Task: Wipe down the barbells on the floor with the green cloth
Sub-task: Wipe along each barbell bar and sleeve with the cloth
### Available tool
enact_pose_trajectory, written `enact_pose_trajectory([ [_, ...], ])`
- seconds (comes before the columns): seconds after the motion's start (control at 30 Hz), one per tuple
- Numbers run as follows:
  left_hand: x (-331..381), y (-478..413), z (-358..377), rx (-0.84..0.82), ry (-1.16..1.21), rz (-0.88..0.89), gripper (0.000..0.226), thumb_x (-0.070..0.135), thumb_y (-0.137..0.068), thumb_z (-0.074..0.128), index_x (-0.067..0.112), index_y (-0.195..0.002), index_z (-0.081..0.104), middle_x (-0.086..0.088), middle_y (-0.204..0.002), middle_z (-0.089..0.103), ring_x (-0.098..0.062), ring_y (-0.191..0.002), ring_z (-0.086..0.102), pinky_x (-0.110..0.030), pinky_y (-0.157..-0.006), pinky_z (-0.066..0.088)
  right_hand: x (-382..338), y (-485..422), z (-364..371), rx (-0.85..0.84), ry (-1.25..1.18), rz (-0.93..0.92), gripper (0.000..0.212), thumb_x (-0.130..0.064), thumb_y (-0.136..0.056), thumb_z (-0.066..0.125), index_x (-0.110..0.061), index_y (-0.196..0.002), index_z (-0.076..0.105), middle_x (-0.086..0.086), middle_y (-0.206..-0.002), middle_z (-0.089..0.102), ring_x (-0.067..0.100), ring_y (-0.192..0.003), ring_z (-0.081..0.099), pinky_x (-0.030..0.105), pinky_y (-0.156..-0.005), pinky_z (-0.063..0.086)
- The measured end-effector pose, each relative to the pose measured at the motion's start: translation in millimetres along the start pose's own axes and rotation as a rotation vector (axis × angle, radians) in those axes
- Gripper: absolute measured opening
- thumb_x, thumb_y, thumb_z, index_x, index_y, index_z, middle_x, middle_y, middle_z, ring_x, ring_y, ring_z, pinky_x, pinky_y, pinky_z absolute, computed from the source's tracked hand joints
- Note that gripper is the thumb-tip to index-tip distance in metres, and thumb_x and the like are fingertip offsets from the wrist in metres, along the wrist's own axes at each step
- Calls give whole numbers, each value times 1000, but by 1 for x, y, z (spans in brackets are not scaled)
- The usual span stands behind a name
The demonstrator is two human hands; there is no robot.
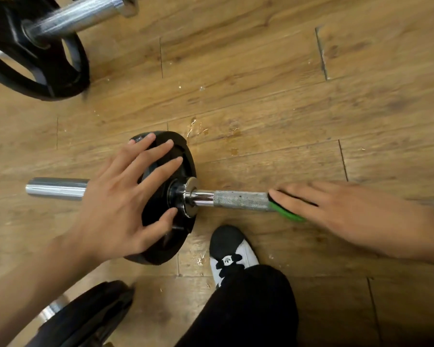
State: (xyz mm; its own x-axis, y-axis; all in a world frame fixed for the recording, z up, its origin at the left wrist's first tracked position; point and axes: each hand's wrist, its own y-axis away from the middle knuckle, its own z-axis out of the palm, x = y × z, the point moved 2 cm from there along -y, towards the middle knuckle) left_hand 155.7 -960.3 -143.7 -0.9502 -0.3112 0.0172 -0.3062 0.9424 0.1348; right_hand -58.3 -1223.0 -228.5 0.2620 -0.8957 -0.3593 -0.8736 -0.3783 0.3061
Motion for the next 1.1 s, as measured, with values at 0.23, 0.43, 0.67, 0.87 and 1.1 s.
enact_pose_trajectory([
  [0.23, -24, -68, -13, 248, 37, -132, 49, 36, -96, 56, 1, -129, 66, -19, -140, 59, -40, -123, 57, -53, -100, 46, 29, -7, 7, 111, 285, 152, 103, 5, -72, 57, -3, -164, 10, 24, -144, 52, 41, -99, 62, 48, -64, 59],
  [0.43, -1, -9, 33, 192, -175, -95, 69, 47, -94, 53, 12, -153, 44, -24, -169, 22, -39, -160, 14, -53, -129, 11, 10, -103, -33, 128, 262, 217, 96, -8, -99, 53, -6, -159, -23, 18, -146, 35, 37, -118, 51, 41, -70, 48],
  [0.67, -41, -45, 33, 284, -17, -79, 84, 51, -94, 55, 6, -160, 29, -32, -168, 6, -46, -159, 3, -59, -128, 12, 39, -145, -49, 252, 317, 155, 112, -14, -95, 65, -17, -158, -27, 9, -160, 29, 29, -121, 52, 36, -72, 44],
  [0.87, -62, -95, 18, 367, 25, -86, 83, 52, -94, 55, 1, -157, 38, -31, -166, 23, -46, -157, 20, -59, -126, 21, 96, -68, -43, 251, 430, 214, 90, 9, -76, 36, -11, -163, 26, 23, -131, 58, 39, -89, 61, 47, -62, 56],
  [1.1, -73, -129, 6, 398, 64, -86, 85, 57, -92, 51, -1, -154, 45, -27, -163, 34, -42, -154, 30, -53, -128, 20, 76, -127, -71, 216, 218, 314, 90, -7, -96, 43, -15, -161, -19, 2, -149, 43, 25, -123, 53, 35, -88, 47],
])
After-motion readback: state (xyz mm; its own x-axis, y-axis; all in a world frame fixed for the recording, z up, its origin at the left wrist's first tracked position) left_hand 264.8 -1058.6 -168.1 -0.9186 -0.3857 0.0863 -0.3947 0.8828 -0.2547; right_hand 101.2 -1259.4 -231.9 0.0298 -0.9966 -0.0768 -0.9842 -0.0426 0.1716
